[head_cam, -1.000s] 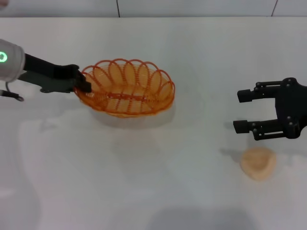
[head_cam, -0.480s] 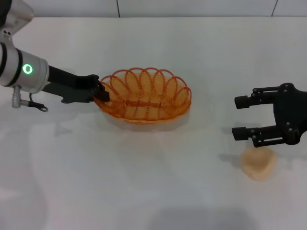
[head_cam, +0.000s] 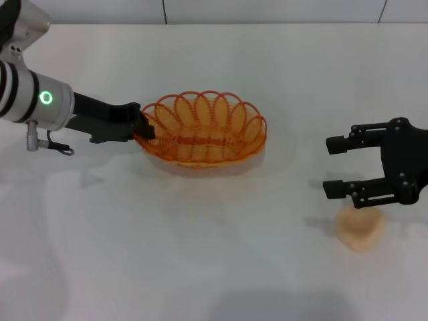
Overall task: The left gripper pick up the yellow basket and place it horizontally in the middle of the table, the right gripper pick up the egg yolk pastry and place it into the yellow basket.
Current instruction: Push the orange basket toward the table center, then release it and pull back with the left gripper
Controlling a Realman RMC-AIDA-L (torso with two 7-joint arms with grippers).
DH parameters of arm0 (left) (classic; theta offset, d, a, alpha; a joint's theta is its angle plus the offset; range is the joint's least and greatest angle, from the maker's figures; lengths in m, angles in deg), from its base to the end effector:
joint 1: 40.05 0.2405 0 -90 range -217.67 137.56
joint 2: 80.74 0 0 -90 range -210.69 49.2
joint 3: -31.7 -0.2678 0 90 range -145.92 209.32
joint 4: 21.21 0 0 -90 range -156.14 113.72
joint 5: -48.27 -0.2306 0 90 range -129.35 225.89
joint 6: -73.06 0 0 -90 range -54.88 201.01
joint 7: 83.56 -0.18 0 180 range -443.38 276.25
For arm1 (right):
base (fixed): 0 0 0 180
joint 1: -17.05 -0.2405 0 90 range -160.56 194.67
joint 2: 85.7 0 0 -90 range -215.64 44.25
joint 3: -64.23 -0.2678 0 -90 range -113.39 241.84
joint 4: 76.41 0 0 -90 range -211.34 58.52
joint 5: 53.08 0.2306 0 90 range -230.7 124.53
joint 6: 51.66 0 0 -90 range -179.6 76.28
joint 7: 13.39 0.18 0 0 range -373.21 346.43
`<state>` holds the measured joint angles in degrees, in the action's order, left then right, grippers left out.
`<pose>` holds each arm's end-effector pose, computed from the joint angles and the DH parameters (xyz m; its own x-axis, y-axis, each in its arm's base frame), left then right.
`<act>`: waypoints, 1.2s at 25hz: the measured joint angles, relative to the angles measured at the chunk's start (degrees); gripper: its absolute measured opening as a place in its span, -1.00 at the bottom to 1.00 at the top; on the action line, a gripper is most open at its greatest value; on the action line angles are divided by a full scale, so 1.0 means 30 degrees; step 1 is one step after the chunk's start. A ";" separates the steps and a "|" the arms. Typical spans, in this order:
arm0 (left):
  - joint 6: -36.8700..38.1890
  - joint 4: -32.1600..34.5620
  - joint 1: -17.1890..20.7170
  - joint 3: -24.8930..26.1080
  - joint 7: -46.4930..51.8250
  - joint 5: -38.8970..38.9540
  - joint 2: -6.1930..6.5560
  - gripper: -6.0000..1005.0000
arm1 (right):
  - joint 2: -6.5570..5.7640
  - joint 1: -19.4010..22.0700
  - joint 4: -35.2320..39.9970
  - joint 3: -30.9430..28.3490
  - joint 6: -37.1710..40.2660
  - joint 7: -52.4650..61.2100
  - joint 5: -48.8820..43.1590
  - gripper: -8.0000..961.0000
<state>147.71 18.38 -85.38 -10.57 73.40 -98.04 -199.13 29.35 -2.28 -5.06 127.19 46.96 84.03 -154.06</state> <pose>-0.2676 0.4352 -0.0465 0.0910 0.9591 0.2681 0.9853 -0.0476 -0.1640 0.2030 0.3272 0.0200 0.9047 -0.1897 -0.3816 -0.2327 -0.9701 -0.0693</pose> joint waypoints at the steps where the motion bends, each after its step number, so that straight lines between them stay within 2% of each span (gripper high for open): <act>1: -0.0054 -0.0081 -0.0045 0.0000 0.0000 0.0000 -0.0002 -0.64 | -0.0001 0.0000 0.0006 0.0003 0.0008 -0.0010 0.0000 0.52; 17: -0.0964 -0.1395 -0.0648 0.0001 -0.0501 0.0256 -0.0148 -0.60 | 0.0028 -0.0066 0.0058 0.0019 0.0229 -0.0096 0.0000 0.52; 30: -0.1019 -0.1594 -0.0596 -0.0124 -0.0578 0.0314 -0.0175 -0.57 | 0.0029 -0.0058 0.0014 0.0019 0.0403 -0.0104 0.0021 0.51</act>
<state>144.65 13.60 -87.17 -10.95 71.67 -97.10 -199.65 29.44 -2.46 -5.02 127.25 48.17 83.72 -154.00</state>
